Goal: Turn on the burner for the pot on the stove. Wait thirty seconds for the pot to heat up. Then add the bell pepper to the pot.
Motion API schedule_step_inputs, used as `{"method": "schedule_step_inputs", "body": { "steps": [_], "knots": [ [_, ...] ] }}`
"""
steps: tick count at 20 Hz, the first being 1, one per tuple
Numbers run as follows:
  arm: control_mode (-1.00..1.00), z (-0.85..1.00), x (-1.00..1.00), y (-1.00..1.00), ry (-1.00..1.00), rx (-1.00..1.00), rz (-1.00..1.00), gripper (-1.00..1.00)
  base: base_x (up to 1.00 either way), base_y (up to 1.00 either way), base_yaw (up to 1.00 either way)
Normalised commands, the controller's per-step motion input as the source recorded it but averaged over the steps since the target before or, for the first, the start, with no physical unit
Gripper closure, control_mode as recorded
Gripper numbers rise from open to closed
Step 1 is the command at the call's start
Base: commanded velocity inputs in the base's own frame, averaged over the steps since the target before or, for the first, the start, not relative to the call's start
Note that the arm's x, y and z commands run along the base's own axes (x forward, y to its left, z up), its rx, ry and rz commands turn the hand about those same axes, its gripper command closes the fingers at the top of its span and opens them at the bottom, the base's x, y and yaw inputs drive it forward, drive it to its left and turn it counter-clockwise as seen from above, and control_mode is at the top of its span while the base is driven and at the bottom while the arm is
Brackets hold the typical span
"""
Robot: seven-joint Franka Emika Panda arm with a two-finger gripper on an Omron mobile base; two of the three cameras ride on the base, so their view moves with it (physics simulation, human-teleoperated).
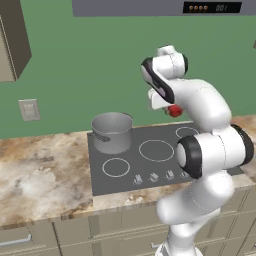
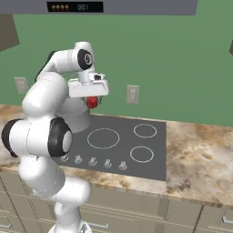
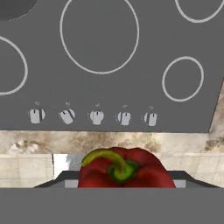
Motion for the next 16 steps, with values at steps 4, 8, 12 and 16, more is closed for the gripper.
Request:
{"method": "schedule_step_inputs", "body": {
  "steps": [4,8,12,16],
  "knots": [
    [-1.00,-0.03,0.25,1.00,0.10,0.00,0.11,1.00,0.00,0.00,0.00],
    [-1.00,0.00,0.38,0.93,0.04,0.01,0.10,1.00,0.00,0.00,0.00],
    [-1.00,0.00,0.50,0.80,0.02,0.02,0.09,1.00,0.00,0.00,0.00],
    [-1.00,-0.04,0.53,0.74,0.06,0.03,0.09,1.00,0.00,0.00,0.00]
  ]
}}
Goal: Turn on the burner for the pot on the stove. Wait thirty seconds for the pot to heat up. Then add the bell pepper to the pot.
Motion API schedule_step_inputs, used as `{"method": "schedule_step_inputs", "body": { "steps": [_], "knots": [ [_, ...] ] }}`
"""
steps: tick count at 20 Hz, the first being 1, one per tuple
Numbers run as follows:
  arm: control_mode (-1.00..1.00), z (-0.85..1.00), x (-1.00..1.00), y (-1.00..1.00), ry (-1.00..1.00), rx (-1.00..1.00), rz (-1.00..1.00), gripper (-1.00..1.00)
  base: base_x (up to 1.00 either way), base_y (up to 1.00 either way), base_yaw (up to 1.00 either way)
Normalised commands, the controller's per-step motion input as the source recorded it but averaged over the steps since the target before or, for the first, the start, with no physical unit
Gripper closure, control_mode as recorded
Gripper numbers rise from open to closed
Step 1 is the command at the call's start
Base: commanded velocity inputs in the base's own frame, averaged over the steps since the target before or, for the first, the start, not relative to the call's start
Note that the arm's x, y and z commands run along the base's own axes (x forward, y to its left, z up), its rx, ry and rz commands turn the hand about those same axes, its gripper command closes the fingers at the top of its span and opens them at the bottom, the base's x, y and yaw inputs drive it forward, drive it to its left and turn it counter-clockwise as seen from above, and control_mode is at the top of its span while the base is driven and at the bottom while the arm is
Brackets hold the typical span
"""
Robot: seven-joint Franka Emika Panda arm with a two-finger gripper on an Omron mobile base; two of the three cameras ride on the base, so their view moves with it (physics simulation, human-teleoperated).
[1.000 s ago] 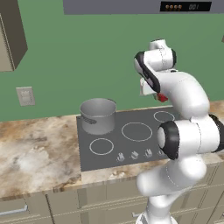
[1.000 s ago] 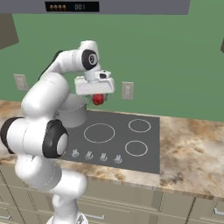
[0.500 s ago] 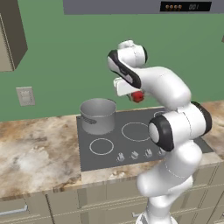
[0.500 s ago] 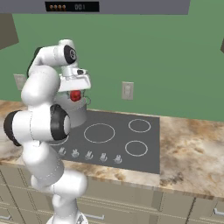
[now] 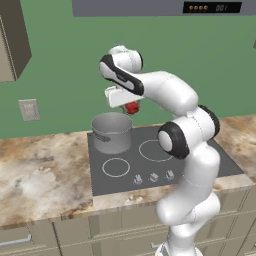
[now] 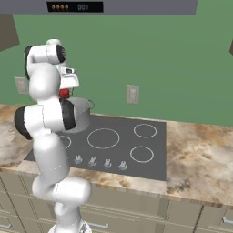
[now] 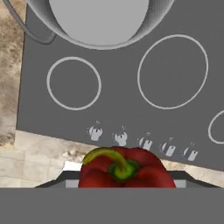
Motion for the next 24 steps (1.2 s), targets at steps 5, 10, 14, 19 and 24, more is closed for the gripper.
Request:
{"method": "schedule_step_inputs", "body": {
  "steps": [5,10,14,19,24],
  "knots": [
    [-1.00,-0.33,0.58,0.40,0.01,0.02,0.08,1.00,0.00,0.00,0.00],
    [-1.00,-0.50,0.56,0.19,-0.03,0.01,0.04,1.00,0.00,0.00,0.00],
    [-1.00,-0.36,0.46,0.02,-0.10,0.06,0.01,1.00,0.00,0.00,0.00],
    [-1.00,-0.21,0.37,0.00,-0.10,0.09,0.00,1.00,0.00,0.00,0.00],
    [-1.00,-0.45,0.11,0.00,-0.11,0.10,0.00,1.00,0.00,0.00,0.00]
  ]
}}
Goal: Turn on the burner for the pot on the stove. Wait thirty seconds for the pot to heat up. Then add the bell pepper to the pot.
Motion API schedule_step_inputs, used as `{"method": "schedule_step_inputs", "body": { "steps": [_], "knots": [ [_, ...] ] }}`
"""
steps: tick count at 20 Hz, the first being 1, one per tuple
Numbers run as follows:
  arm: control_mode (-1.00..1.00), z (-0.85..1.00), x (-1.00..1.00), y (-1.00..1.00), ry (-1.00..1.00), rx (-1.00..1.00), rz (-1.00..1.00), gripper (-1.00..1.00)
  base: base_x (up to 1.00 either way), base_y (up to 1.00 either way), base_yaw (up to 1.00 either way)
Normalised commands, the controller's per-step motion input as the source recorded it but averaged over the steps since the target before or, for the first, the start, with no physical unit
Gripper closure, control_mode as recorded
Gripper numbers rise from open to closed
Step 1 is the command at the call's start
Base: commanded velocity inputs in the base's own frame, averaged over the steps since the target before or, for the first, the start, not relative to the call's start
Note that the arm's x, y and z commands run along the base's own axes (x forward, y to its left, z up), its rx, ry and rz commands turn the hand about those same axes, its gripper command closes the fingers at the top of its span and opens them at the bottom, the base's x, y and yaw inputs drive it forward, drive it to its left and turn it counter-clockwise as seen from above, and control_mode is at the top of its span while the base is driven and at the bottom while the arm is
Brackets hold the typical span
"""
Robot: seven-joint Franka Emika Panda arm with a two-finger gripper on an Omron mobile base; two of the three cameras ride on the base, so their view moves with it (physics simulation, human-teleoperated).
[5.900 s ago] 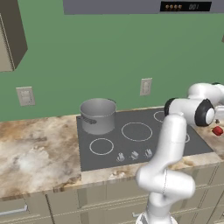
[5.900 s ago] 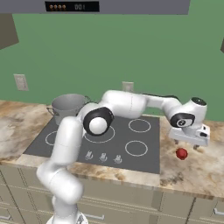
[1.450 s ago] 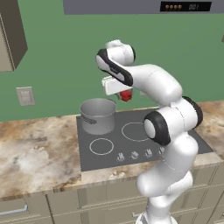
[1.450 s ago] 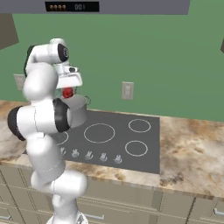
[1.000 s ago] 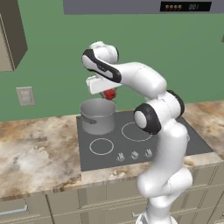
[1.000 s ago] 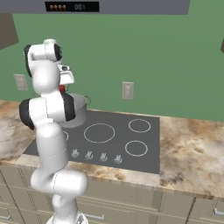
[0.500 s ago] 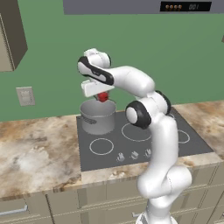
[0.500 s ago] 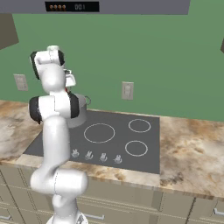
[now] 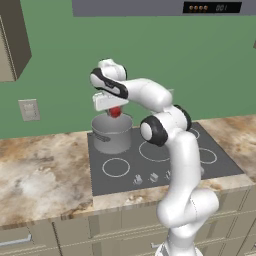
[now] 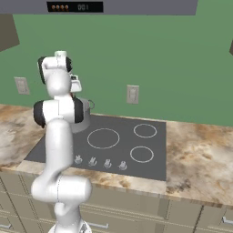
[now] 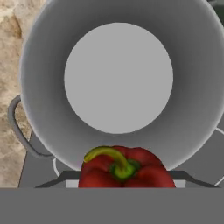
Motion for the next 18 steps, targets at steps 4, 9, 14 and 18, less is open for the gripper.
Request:
{"method": "schedule_step_inputs", "body": {
  "steps": [4,9,14,18],
  "knots": [
    [-1.00,-0.52,0.01,0.00,-0.12,0.10,0.00,1.00,0.00,0.00,0.00],
    [-1.00,-0.34,0.05,0.00,-0.18,0.03,0.00,1.00,0.00,0.00,0.00],
    [-1.00,-0.39,0.00,0.00,-0.19,0.01,0.00,1.00,0.00,0.00,0.00],
    [-1.00,-0.33,0.03,0.00,-0.09,0.04,0.00,1.00,0.00,0.00,0.00]
  ]
}}
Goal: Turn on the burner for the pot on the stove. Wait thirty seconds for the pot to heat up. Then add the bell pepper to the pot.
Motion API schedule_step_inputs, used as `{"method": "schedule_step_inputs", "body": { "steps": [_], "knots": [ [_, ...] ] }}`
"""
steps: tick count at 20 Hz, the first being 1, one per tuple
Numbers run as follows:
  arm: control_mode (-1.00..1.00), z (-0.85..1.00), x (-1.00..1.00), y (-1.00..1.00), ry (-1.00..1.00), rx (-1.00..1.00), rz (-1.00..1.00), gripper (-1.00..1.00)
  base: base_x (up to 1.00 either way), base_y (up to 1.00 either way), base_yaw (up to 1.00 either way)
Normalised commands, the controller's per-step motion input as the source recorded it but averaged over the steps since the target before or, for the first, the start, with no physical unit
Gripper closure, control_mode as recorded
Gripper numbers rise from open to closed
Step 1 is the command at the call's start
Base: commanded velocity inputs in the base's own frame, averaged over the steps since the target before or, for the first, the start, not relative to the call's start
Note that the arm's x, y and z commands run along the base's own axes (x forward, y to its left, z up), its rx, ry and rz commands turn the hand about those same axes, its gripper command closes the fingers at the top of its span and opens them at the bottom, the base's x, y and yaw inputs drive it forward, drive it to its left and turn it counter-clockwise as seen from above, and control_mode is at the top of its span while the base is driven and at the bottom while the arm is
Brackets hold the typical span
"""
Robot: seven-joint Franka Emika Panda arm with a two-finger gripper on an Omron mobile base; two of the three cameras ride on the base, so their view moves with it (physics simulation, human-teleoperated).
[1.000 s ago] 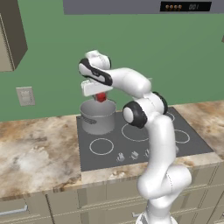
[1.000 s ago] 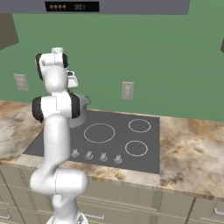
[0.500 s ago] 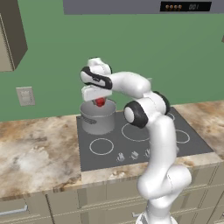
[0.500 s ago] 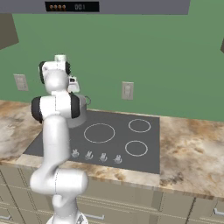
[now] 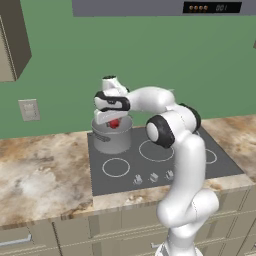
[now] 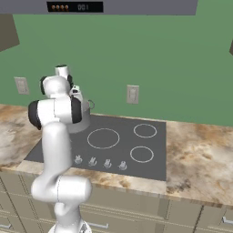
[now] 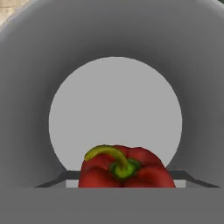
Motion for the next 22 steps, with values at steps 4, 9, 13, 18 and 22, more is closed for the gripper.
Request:
{"method": "schedule_step_inputs", "body": {
  "steps": [4,9,13,18,22],
  "knots": [
    [-1.00,-0.16,0.20,0.00,-0.01,0.07,0.00,1.00,0.00,0.00,0.00],
    [-1.00,-0.05,0.52,0.00,0.00,0.09,0.00,1.00,0.00,0.00,0.00],
    [-1.00,-0.17,0.55,0.00,0.00,0.06,0.00,1.00,0.00,0.00,0.00],
    [-1.00,-0.08,0.29,0.07,0.00,0.01,0.00,1.00,0.00,0.00,0.00],
    [-1.00,0.00,0.00,0.06,-0.01,0.00,0.00,1.00,0.00,0.00,0.00]
  ]
}}
